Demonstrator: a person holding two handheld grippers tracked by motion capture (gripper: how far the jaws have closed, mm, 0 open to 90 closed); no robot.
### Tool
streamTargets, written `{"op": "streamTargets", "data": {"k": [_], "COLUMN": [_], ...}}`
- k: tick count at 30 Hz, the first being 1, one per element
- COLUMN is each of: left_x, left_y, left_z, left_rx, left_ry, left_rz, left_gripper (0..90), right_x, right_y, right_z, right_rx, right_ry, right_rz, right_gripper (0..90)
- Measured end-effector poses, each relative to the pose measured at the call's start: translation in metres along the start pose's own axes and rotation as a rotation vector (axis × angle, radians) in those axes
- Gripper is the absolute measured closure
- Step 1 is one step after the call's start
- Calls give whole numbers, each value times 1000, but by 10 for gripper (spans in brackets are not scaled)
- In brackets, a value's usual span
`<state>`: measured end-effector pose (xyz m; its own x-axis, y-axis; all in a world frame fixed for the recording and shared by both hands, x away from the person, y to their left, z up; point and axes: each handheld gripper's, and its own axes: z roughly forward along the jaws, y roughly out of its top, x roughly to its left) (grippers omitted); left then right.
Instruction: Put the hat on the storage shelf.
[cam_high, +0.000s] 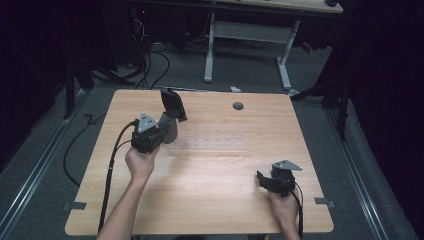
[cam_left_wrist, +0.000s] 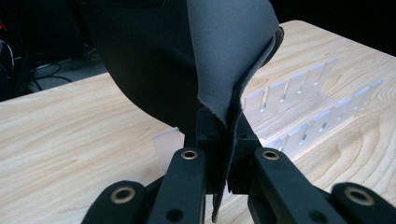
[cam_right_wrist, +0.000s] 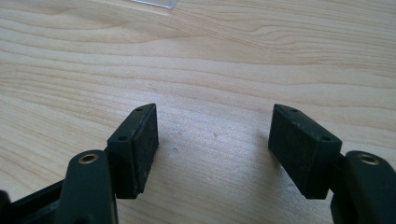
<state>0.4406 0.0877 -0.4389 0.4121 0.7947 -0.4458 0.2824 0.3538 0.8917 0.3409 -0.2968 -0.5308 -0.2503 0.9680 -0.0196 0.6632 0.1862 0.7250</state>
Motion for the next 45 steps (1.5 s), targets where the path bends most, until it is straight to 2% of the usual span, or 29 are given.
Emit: {"op": "streamTargets", "data": {"k": [8, 12, 17, 23, 28, 31, 32, 33, 34, 38, 42, 45], "left_x": [4, 8, 8, 9, 10, 11, 11, 11, 12, 11, 13, 15], "left_y": [-9, -10, -12, -16, -18, -17, -16, -16, -16, -17, -14, -11], "left_z": [4, 2, -1, -5, -9, -11, -11, -11, -12, -17, -24, -30], "left_rx": [16, 15, 38, 48, 67, 72, 75, 81, 83, 78, 66, 58], "left_ry": [-3, -7, -13, -21, -19, -20, -20, -18, -19, -29, -28, -29], "left_rz": [-11, -55, -52, -81, -79, -82, -84, -86, -84, -68, -87, -96], "left_gripper": [862, 859, 855, 838, 819, 776, 739, 650, 650, 506, 440, 429], "right_x": [0, 0, 0, 0, 0, 0, 0, 0, 0, 0, 0, 0], "right_y": [0, 0, 0, 0, 0, 0, 0, 0, 0, 0, 0, 0], "right_z": [0, 0, 0, 0, 0, 0, 0, 0, 0, 0, 0, 0], "right_rx": [0, 0, 0, 0, 0, -1, 0, 0, 0, 0, 0, 0], "right_ry": [0, 0, 1, 1, 2, 1, 2, 2, 2, 2, 2, 2], "right_rz": [0, 0, 0, 0, -2, -2, -2, -1, -1, -2, -1, -1], "right_gripper": [335, 335, 335, 334, 335, 334, 335, 335, 335, 335, 335, 334]}}
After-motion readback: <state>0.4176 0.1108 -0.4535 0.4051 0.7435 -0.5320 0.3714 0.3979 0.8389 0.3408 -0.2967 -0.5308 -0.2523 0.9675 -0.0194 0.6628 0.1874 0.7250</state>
